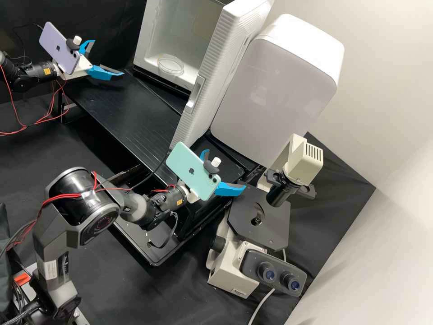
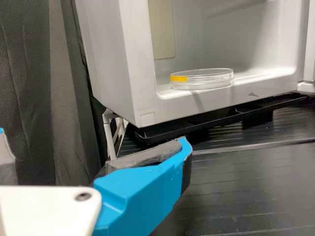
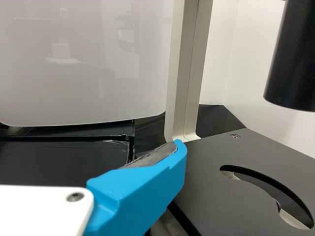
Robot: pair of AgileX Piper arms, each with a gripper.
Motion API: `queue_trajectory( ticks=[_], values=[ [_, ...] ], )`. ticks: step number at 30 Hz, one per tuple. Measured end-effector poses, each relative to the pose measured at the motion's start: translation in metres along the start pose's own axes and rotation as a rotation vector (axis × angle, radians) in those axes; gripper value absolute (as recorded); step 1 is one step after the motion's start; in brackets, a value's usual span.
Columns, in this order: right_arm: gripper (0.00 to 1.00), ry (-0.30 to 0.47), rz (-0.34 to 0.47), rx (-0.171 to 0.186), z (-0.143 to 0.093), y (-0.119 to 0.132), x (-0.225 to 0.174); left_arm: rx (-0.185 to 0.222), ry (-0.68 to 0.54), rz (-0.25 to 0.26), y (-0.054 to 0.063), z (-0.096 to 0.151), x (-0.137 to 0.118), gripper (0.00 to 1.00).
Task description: Take the petri dish out of the incubator
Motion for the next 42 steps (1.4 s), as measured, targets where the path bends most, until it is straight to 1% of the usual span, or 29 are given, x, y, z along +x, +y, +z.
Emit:
queue_trajectory(
  ticks=[14,17,19,20,23,28,30,32,34,37,39,42],
  values=[
    [1.0,0.0,0.0,0.0,0.0,0.0,0.0,0.0,0.0,0.0,0.0,0.0,0.0,1.0],
    [1.0,0.0,0.0,0.0,0.0,0.0,0.0,0.001,-0.015,-0.003,0.0,0.002,-0.001,1.0],
    [1.0,0.0,0.0,0.0,0.0,0.0,0.0,-0.019,-0.03,-0.006,0.0,0.006,-0.005,1.0],
    [1.0,0.0,0.0,0.0,0.0,0.0,0.0,-0.027,-0.058,-0.009,0.0,0.011,-0.008,1.0],
    [1.0,0.0,0.0,0.0,0.0,0.0,0.0,-0.025,-0.144,-0.008,0.003,0.026,-0.017,1.0],
    [1.0,0.0,0.0,0.0,0.0,0.0,0.0,0.006,-0.319,0.009,0.006,0.058,-0.033,1.0],
    [1.0,0.0,0.0,0.0,0.0,0.0,0.0,0.017,-0.378,0.01,0.004,0.069,-0.038,1.0],
    [1.0,0.0,0.0,0.0,0.0,0.0,0.0,0.019,-0.421,0.007,0.004,0.079,-0.041,1.0],
    [1.0,0.0,0.0,0.0,0.0,0.0,0.0,0.031,-0.45,0.006,0.003,0.087,-0.044,1.0],
    [1.0,0.0,0.0,0.0,0.0,0.0,0.0,0.07,-0.484,0.006,0.001,0.098,-0.046,1.0],
    [1.0,0.0,0.0,0.0,0.0,0.0,0.0,0.086,-0.492,-0.001,0.001,0.103,-0.043,1.0],
    [1.0,0.0,0.0,0.0,0.0,0.0,0.0,0.075,-0.471,-0.019,0.0,0.105,-0.034,1.0]
  ],
)
